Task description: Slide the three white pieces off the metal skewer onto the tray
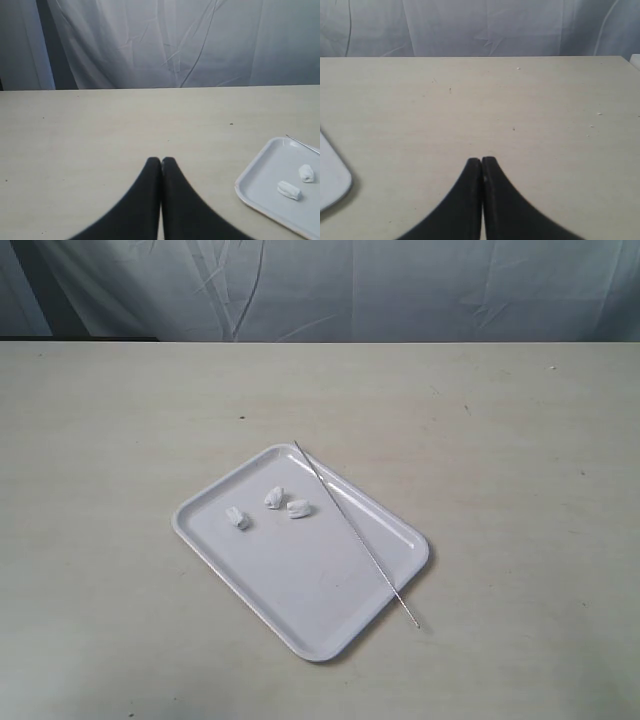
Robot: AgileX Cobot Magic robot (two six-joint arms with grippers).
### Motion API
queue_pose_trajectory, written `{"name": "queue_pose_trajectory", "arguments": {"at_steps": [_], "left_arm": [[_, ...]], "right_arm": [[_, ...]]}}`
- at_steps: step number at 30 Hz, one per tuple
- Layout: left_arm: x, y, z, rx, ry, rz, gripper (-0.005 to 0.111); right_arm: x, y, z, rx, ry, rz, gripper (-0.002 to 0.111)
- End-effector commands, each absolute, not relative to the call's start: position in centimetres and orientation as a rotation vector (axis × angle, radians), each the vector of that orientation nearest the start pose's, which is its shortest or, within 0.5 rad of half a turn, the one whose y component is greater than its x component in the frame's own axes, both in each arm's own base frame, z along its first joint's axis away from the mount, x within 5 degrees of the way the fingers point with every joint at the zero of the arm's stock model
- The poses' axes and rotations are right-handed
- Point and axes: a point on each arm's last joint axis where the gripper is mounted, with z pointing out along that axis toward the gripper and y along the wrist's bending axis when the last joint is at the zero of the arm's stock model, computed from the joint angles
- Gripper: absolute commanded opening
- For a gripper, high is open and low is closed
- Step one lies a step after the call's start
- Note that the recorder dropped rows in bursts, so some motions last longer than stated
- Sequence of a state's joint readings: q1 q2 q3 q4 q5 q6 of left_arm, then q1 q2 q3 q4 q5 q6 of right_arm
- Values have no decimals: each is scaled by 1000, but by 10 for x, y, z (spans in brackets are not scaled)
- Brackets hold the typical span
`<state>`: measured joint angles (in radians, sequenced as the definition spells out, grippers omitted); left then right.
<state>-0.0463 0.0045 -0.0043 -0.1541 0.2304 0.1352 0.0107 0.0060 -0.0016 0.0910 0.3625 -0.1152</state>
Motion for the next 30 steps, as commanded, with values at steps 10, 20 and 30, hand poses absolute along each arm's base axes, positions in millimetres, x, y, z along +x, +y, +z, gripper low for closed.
{"name": "queue_pose_trajectory", "arguments": {"at_steps": [10, 20, 30], "left_arm": [[55, -3, 192, 16, 1718, -65, 0], [55, -2, 192, 49, 1717, -26, 0], [55, 1, 192, -26, 1718, 3, 0]], "right_arm": [[53, 4, 181, -54, 1842, 20, -1], [53, 5, 181, -29, 1841, 59, -1], [53, 5, 181, -29, 1841, 59, -1]]}}
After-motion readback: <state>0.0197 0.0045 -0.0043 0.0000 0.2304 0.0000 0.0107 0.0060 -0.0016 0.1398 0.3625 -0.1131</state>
